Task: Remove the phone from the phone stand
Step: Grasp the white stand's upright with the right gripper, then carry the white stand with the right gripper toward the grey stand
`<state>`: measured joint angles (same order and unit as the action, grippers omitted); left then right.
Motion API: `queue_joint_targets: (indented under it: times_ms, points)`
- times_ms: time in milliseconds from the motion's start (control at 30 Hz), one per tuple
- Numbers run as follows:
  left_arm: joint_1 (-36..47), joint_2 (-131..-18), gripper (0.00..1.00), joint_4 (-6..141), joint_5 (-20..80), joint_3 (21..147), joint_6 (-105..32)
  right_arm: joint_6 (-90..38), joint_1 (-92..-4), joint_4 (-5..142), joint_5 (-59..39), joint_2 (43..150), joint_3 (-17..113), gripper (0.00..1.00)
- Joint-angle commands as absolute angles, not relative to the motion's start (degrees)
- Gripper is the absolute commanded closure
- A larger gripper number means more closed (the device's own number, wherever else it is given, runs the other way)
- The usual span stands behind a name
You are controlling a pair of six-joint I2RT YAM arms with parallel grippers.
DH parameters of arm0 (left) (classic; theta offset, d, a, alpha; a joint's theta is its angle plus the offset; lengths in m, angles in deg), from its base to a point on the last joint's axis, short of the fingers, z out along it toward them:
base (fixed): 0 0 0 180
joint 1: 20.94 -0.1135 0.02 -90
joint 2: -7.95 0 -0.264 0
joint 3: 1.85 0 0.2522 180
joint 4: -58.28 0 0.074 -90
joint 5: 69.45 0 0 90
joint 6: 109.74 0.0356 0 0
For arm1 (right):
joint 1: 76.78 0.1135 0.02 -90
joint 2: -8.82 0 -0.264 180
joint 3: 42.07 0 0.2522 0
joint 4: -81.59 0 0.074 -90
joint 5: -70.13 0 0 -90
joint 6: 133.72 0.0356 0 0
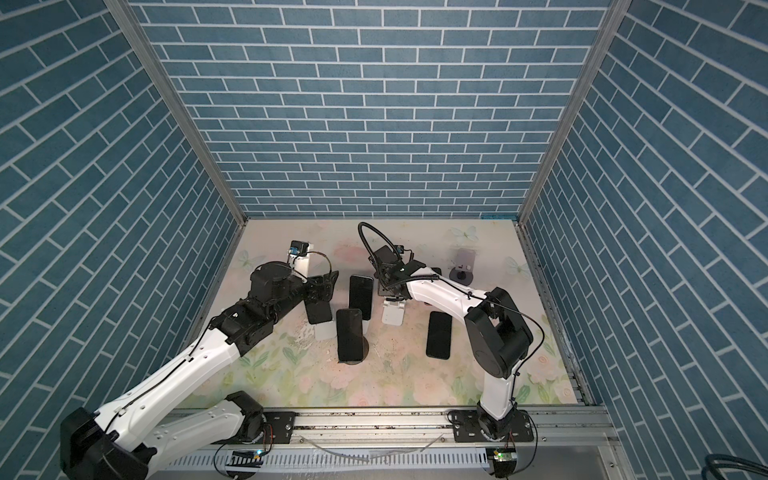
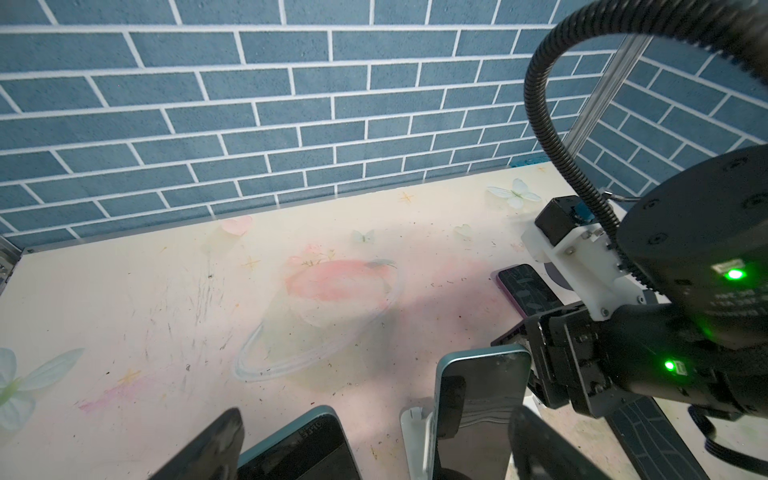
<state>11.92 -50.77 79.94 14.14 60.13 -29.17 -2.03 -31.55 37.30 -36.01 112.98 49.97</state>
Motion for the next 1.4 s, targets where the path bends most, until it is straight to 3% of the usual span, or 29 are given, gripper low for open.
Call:
queue_joint_targets:
  times_ms: [0,967,1367]
  points:
    - [11.7,-49.7,0.0,79.3,13.5,59.6,-28.4,-3.0,-31.6,35.5,-37.2,113.5,52.6,0.64]
    - [11.7,-50.8,0.0,83.0,13.5,60.8,-28.7,-16.3,-43.2,31.3,-28.8,114.0,62.6,0.66]
    - [11.7,-50.9,0.0,82.8,13.5,60.9,-28.7,-16.7,-49.0,27.9,-30.3,104.9,53.6,0.66]
